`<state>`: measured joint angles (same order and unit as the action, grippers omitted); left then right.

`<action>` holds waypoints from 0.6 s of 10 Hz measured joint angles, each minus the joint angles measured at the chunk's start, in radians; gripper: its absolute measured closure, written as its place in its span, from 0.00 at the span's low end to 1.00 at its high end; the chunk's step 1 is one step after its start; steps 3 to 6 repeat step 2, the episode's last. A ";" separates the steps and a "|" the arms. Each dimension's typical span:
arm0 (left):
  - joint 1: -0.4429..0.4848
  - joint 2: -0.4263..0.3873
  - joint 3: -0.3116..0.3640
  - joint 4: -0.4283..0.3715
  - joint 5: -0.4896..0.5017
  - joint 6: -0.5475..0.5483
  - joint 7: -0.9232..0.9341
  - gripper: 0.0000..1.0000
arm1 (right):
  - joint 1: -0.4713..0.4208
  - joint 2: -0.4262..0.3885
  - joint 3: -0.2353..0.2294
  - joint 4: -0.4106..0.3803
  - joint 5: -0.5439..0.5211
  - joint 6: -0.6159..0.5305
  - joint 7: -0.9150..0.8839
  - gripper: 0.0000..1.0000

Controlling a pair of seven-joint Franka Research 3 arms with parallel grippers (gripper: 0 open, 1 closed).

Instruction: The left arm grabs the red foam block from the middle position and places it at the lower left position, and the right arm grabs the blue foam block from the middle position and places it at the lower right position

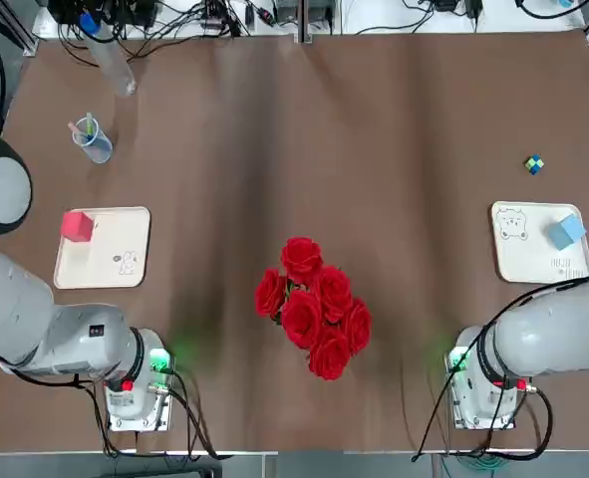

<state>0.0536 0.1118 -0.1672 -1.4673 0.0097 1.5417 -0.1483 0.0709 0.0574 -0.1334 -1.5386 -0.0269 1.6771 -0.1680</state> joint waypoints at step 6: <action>0.003 -0.001 0.004 0.000 0.000 0.000 0.002 0.00 | -0.026 -0.001 0.014 0.012 0.000 -0.010 0.000 0.00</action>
